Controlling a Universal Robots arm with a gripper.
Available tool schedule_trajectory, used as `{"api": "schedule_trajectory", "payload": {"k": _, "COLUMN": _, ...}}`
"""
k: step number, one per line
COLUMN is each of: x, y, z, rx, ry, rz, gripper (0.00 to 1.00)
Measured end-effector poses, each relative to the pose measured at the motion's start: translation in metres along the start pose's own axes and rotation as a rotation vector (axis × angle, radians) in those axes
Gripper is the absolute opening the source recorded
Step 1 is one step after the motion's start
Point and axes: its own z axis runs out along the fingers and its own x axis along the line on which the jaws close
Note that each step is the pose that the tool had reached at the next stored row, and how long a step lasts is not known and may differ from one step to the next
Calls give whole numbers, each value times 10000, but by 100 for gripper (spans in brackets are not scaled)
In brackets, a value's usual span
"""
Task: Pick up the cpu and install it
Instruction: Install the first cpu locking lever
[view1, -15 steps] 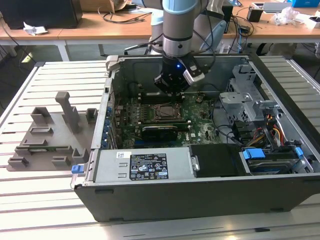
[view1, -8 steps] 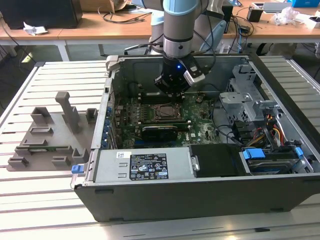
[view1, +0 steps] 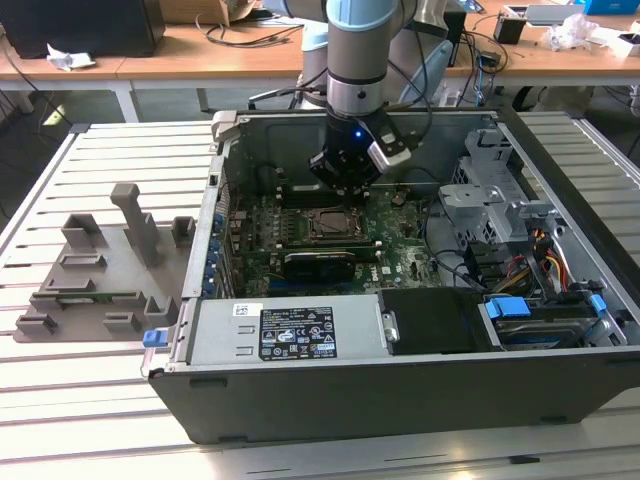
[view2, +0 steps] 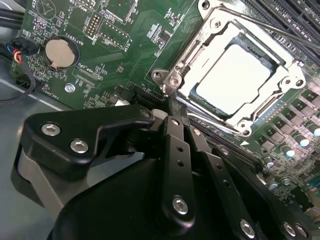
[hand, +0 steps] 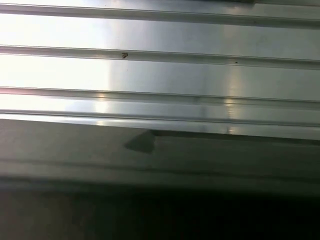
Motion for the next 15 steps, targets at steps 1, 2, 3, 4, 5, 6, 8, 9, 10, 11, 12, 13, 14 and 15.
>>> {"api": "schedule_trajectory", "payload": {"k": 1, "x": 0, "y": 6, "z": -3, "rx": 2, "ry": -3, "rz": 1, "gripper": 11}}
{"api": "schedule_trajectory", "payload": {"k": 2, "x": 1, "y": 16, "z": -4, "rx": 3, "ry": -3, "rz": -1, "gripper": 11}}
{"api": "schedule_trajectory", "payload": {"k": 3, "x": 2, "y": 25, "z": -4, "rx": 3, "ry": -3, "rz": -2, "gripper": 11}}
{"api": "schedule_trajectory", "payload": {"k": 4, "x": 2, "y": 34, "z": -4, "rx": 3, "ry": -3, "rz": -2, "gripper": 11}}
{"api": "schedule_trajectory", "payload": {"k": 5, "x": 3, "y": 40, "z": -5, "rx": 11, "ry": -2, "rz": -1, "gripper": 11}}
{"api": "schedule_trajectory", "payload": {"k": 6, "x": 4, "y": 44, "z": -6, "rx": 10, "ry": -2, "rz": -1, "gripper": 11}}
{"api": "schedule_trajectory", "payload": {"k": 8, "x": 3, "y": 46, "z": -5, "rx": 5, "ry": -1, "rz": -3, "gripper": 11}}
{"api": "schedule_trajectory", "payload": {"k": 9, "x": 3, "y": 46, "z": -4, "rx": 2, "ry": -2, "rz": -2, "gripper": 11}}
{"api": "schedule_trajectory", "payload": {"k": 10, "x": 3, "y": 42, "z": -2, "rx": -7, "ry": -5, "rz": -1, "gripper": 11}}
{"api": "schedule_trajectory", "payload": {"k": 11, "x": 3, "y": 28, "z": -1, "rx": -4, "ry": -7, "rz": -1, "gripper": 11}}
{"api": "schedule_trajectory", "payload": {"k": 12, "x": 4, "y": 19, "z": -3, "rx": 1, "ry": -4, "rz": -1, "gripper": 11}}
{"api": "schedule_trajectory", "payload": {"k": 13, "x": 4, "y": 12, "z": -4, "rx": 2, "ry": -3, "rz": -2, "gripper": 11}}
{"api": "schedule_trajectory", "payload": {"k": 14, "x": 6, "y": -8, "z": 5, "rx": 10, "ry": 4, "rz": -1, "gripper": 11}}
{"api": "schedule_trajectory", "payload": {"k": 15, "x": 6, "y": -29, "z": 53, "rx": 78, "ry": 19, "rz": -1, "gripper": 11}}
